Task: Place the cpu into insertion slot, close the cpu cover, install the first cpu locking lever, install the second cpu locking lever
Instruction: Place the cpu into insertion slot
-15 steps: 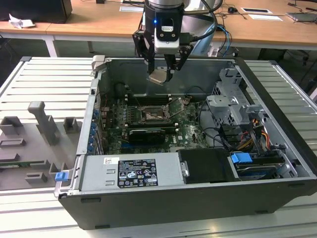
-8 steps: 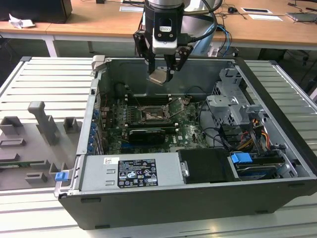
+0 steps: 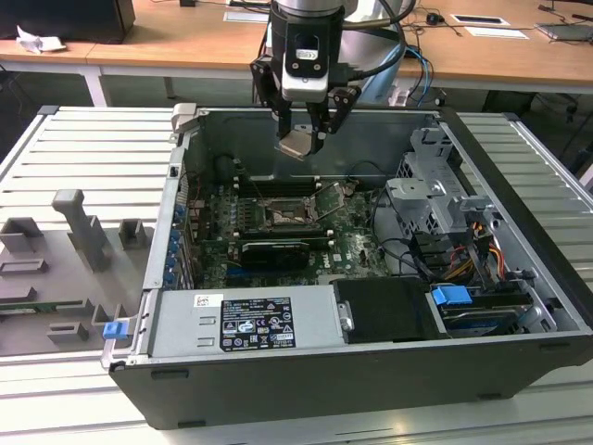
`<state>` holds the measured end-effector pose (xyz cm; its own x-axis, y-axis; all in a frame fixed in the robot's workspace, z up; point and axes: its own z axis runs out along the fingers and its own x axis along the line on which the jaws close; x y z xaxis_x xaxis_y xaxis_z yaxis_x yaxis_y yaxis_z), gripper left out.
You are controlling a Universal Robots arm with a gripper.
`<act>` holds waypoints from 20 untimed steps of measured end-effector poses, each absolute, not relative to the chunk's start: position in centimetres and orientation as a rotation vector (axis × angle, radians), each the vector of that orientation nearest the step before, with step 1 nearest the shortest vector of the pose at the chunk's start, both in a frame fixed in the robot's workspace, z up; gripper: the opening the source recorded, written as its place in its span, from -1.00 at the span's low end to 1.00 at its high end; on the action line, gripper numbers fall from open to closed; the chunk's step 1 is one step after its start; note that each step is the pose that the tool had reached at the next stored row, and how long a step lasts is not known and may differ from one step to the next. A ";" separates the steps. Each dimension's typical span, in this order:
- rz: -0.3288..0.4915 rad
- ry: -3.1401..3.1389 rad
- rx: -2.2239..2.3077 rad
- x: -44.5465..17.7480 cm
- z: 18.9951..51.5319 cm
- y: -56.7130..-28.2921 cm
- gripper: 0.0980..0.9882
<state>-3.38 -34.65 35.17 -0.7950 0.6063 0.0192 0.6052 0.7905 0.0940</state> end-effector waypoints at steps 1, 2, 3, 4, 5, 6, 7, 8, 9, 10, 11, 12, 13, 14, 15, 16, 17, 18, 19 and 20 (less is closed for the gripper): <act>0.149 2.959 1.008 -3.4 35.2 -34.7 -0.01; 0.149 2.957 1.014 -3.4 35.2 -34.6 -0.01; 0.149 2.954 1.020 -3.4 35.2 -34.7 -0.01; 0.149 2.951 1.028 -3.4 35.1 -34.6 -0.01; 0.149 2.949 1.033 -3.4 35.1 -34.6 -0.01; 0.149 2.945 1.044 -3.4 35.1 -34.6 -0.01; 0.149 2.943 1.050 -3.4 35.1 -34.6 -0.01; 0.149 2.939 1.059 -3.4 35.1 -34.7 -0.01; 0.149 2.936 1.068 -3.4 35.1 -34.7 -0.01; 0.149 2.933 1.074 -3.4 35.1 -34.7 -0.01; 0.148 2.931 1.080 -3.4 35.1 -34.6 -0.01; 0.148 2.925 1.093 -3.4 35.1 -34.6 -0.01; 0.148 2.922 1.102 -3.4 35.1 -34.6 -0.01; 0.148 2.918 1.113 -3.4 35.1 -34.6 -0.01; 0.148 2.915 1.118 -3.4 35.1 -34.7 -0.01; 0.148 2.911 1.128 -3.4 35.1 -34.7 -0.01; 0.148 2.908 1.136 -3.4 35.1 -34.6 -0.01; 0.148 2.905 1.141 -3.4 35.1 -34.7 -0.01; 0.148 2.900 1.153 -3.4 35.1 -34.6 -0.01; 0.148 2.895 1.164 -3.4 35.1 -34.6 -0.01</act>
